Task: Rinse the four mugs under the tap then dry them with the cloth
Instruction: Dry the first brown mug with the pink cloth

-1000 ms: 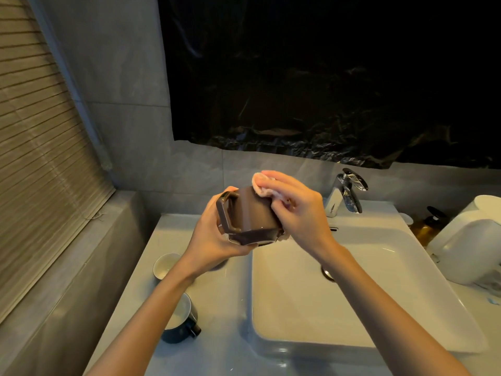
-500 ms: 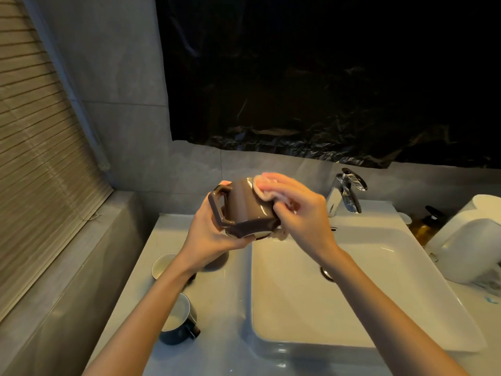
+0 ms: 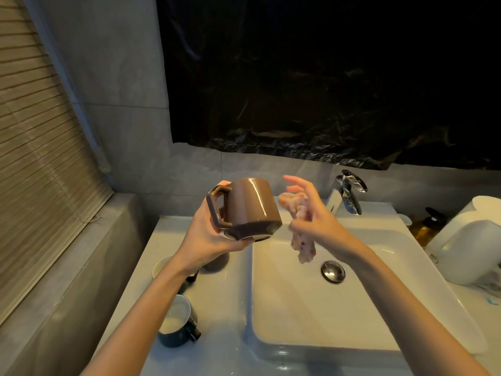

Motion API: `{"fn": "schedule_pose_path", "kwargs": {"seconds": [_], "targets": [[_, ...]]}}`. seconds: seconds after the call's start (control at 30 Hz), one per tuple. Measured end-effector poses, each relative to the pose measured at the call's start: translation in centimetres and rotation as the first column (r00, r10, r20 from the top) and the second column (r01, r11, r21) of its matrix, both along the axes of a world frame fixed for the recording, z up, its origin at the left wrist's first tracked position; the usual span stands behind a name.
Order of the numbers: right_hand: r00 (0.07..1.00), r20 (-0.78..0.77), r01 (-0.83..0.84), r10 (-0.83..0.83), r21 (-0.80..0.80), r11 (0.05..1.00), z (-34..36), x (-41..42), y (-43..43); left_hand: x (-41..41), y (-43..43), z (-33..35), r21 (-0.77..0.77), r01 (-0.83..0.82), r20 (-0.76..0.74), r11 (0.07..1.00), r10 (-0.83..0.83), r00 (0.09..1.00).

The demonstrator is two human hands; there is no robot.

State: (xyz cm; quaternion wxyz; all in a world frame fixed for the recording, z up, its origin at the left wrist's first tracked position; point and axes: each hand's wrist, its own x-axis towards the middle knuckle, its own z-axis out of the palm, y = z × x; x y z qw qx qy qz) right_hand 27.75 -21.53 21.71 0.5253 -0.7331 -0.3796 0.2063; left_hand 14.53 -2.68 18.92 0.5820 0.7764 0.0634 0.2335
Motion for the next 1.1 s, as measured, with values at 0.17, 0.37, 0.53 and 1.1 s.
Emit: {"fn": "schedule_pose_path", "kwargs": {"seconds": [0.17,0.37,0.53,1.1], "targets": [[0.977,0.161,-0.128,0.14,-0.082,0.988,-0.5,-0.4,1.2,0.1,-0.4,0.5,0.008,0.049,-0.008,0.999,-0.049,0.999],[0.943,0.333,0.014,-0.021,0.022,1.0,-0.8,-0.7,1.2,0.7,0.1,-0.1,0.16,-0.008,0.045,0.987,0.001,0.999],[0.745,0.663,0.127,-0.073,-0.034,0.991,-0.1,-0.7,1.0,0.7,-0.7,0.0,0.536,-0.282,0.173,0.796,0.223,0.959],[0.738,0.658,0.026,-0.152,0.197,0.98,1.7,-1.4,2.8,1.7,-1.5,0.9,0.628,-0.161,0.12,0.761,0.11,0.987]]}}
